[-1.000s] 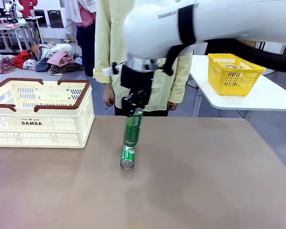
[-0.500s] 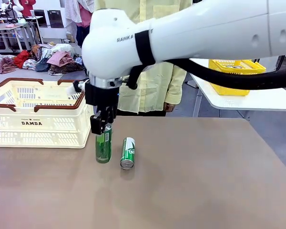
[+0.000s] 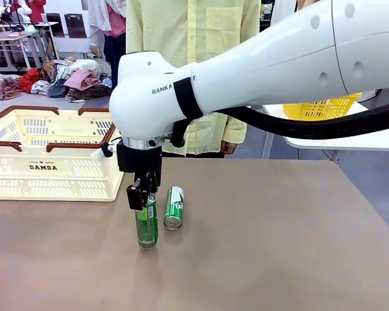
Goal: Place the drinks into the Shopping basket.
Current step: Pick up one drink and place it into the Shopping basket.
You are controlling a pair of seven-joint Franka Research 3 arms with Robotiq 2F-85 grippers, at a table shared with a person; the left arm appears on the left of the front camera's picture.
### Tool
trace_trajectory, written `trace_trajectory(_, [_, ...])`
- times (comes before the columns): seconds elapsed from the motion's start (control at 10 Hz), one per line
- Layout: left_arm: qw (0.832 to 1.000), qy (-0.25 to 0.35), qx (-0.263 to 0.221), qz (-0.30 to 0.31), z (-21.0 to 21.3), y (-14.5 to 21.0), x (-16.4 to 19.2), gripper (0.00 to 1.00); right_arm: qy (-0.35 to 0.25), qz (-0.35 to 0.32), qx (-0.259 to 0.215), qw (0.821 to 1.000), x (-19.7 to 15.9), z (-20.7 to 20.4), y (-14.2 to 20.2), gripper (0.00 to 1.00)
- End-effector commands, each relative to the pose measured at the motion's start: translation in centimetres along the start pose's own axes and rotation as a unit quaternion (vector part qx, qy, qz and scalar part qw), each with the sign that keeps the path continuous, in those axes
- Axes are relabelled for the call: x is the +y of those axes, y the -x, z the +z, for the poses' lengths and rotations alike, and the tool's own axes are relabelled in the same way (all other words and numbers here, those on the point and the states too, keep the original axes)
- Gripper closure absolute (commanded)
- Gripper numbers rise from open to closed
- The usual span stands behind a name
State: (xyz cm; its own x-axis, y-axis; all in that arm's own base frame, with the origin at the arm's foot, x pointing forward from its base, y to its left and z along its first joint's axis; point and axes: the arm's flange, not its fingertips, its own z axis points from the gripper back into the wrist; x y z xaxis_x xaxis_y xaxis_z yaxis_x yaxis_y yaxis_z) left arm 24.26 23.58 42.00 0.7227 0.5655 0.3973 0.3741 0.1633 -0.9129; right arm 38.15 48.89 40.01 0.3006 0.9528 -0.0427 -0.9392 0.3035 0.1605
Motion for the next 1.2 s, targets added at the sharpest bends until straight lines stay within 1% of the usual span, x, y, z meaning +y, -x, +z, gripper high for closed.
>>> trace_trajectory(0.0, [1.0, 0.008, -0.005, 0.003, 0.1, -0.1, -0.3, 0.0, 0.016, 0.009, -0.021, 1.0, 0.2, -0.3, 1.3, 1.0])
trace_trajectory(0.2, [1.0, 0.008, -0.005, 0.003, 0.1, -0.1, -0.3, 0.0, 0.018, 0.012, -0.019, 1.0, 0.0, -1.0, 1.4, 1.0])
trace_trajectory(0.3, [1.0, 0.008, -0.005, 0.003, 0.1, -0.1, -0.3, 0.0, 0.017, 0.01, -0.017, 1.0, -0.1, -1.1, 1.4, 0.82])
trace_trajectory(0.4, [1.0, 0.008, -0.005, 0.003, 0.1, -0.1, -0.3, 0.0, 0.021, 0.012, -0.014, 1.0, -0.2, -1.0, 1.4, 0.27])
trace_trajectory(0.5, [1.0, 0.008, -0.005, 0.003, 0.1, -0.1, -0.3, 0.0, 0.022, 0.012, -0.012, 1.0, -0.3, -0.9, 1.4, 0.0])
trace_trajectory(0.7, [1.0, 0.008, -0.005, 0.003, 0.1, -0.1, -0.3, 0.0, 0.013, 0.011, -0.011, 1.0, -0.6, -0.3, 1.7, 0.0])
trace_trajectory(0.8, [1.0, 0.008, -0.005, 0.003, 0.1, -0.1, -0.3, 0.0, 0.0, 0.018, -0.014, 1.0, -0.6, 0.9, 2.2, 0.0])
trace_trajectory(0.9, [1.0, 0.008, -0.005, 0.003, 0.1, -0.1, -0.3, 0.0, 0.008, 0.011, -0.018, 1.0, -0.7, 2.4, 2.9, 0.0])
trace_trajectory(1.0, [1.0, 0.008, -0.005, 0.003, 0.1, -0.1, -0.3, 0.0, 0.003, -0.002, -0.019, 1.0, -1.1, 4.7, 4.1, 0.0])
trace_trajectory(1.1, [1.0, 0.008, -0.005, 0.003, 0.1, -0.1, -0.3, 0.0, -0.047, -0.015, -0.006, 0.999, -1.9, 7.5, 5.8, 0.0])
